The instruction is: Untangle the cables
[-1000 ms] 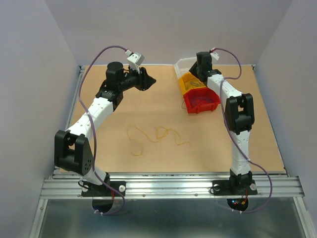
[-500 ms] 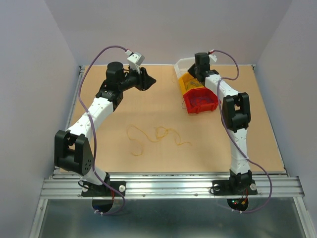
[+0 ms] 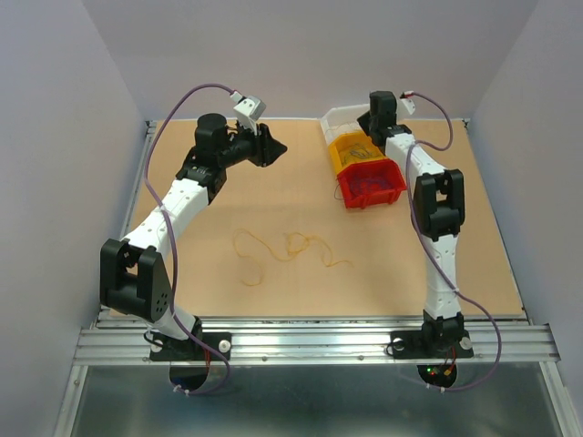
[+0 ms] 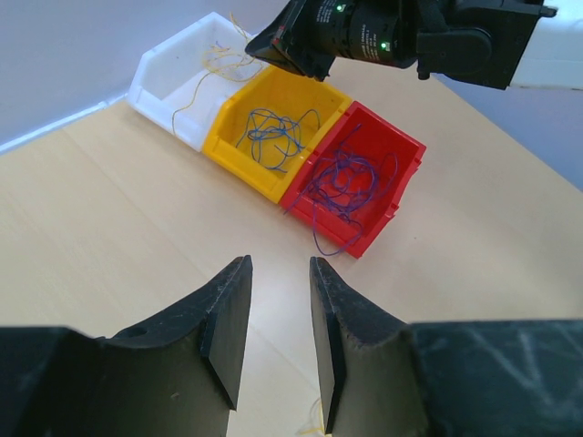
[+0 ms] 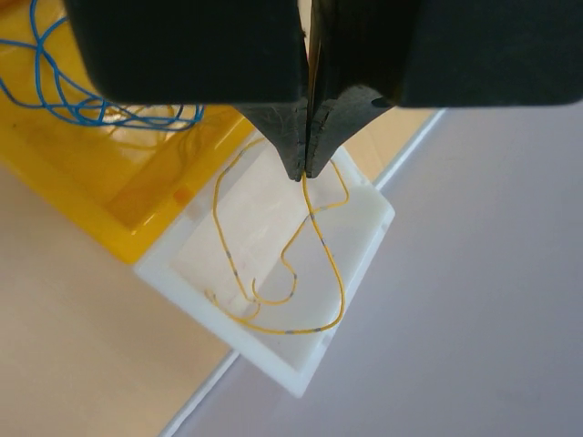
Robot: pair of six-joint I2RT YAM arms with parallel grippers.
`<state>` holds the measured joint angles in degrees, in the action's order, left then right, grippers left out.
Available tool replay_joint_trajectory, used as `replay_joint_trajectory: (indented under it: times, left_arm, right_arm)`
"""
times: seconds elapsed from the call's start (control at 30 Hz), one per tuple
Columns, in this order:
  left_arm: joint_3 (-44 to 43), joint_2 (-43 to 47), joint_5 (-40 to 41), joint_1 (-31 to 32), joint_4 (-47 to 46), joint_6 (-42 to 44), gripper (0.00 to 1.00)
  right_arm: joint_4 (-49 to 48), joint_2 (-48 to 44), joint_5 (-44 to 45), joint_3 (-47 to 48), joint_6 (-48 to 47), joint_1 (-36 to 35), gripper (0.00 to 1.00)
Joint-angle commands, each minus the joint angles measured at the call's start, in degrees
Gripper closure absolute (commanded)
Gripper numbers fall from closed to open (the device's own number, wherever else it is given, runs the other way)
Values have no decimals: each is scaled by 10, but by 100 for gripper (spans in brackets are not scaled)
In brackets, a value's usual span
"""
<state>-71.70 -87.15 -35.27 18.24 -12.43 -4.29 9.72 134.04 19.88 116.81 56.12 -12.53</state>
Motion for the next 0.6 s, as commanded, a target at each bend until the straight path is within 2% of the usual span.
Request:
replay_joint_trajectory:
  times: [0.0, 0.47, 0.57]
  left_arm:
    - [-12, 12, -2, -1, -17, 8, 57]
    - [-12, 10, -2, -1, -16, 9, 57]
    - [-12, 11, -2, -1, -16, 9, 57]
  right_arm:
    - [-24, 26, 4, 52, 36, 26, 100]
    - [-27, 26, 6, 10, 119, 62, 99]
    - [-28, 36, -11, 31, 102, 62, 99]
